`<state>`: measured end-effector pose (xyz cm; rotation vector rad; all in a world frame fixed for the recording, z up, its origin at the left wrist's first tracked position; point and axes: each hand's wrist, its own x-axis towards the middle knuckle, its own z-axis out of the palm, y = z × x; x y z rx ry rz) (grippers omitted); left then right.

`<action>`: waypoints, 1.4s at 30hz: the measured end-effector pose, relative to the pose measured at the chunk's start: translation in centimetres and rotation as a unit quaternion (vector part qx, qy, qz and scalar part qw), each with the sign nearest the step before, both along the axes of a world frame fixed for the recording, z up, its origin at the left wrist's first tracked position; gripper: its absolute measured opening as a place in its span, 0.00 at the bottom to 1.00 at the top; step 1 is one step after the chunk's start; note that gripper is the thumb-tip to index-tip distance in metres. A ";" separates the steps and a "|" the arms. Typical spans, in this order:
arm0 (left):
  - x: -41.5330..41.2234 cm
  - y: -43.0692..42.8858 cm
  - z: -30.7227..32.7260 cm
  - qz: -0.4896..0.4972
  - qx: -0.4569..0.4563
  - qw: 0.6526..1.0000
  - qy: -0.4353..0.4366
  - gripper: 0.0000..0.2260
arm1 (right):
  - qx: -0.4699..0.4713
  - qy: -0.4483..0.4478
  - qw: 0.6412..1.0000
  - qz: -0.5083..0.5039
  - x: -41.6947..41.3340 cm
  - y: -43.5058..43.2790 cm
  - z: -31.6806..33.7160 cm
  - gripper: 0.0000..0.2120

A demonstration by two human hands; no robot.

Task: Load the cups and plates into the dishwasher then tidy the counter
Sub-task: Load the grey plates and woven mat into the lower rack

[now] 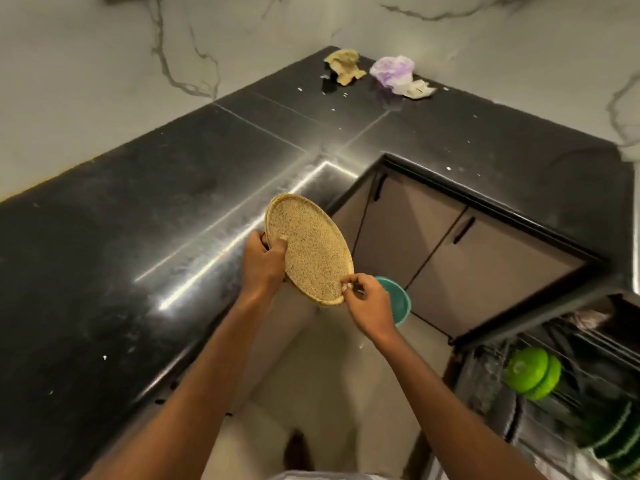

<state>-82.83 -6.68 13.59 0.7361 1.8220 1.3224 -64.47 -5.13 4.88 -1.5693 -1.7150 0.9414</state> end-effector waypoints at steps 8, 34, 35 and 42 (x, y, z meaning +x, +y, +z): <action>12.1 -6.2 -2.7 -0.083 -0.021 0.995 0.044 0.13 | -0.090 0.024 0.990 -0.101 12.8 -8.7 -2.3 0.09; 50.4 -15.2 -15.0 -0.337 -0.052 0.919 0.197 0.09 | -0.279 0.176 0.809 -0.487 48.3 -28.7 -12.2 0.05; 51.7 -14.2 -16.5 -0.340 -0.057 0.917 0.201 0.09 | -0.281 0.173 0.801 -0.500 49.6 -28.3 -13.5 0.04; 57.6 -10.8 -27.0 -0.383 -0.108 0.882 0.252 0.08 | -0.312 0.202 0.746 -0.553 54.6 -27.2 -22.1 0.07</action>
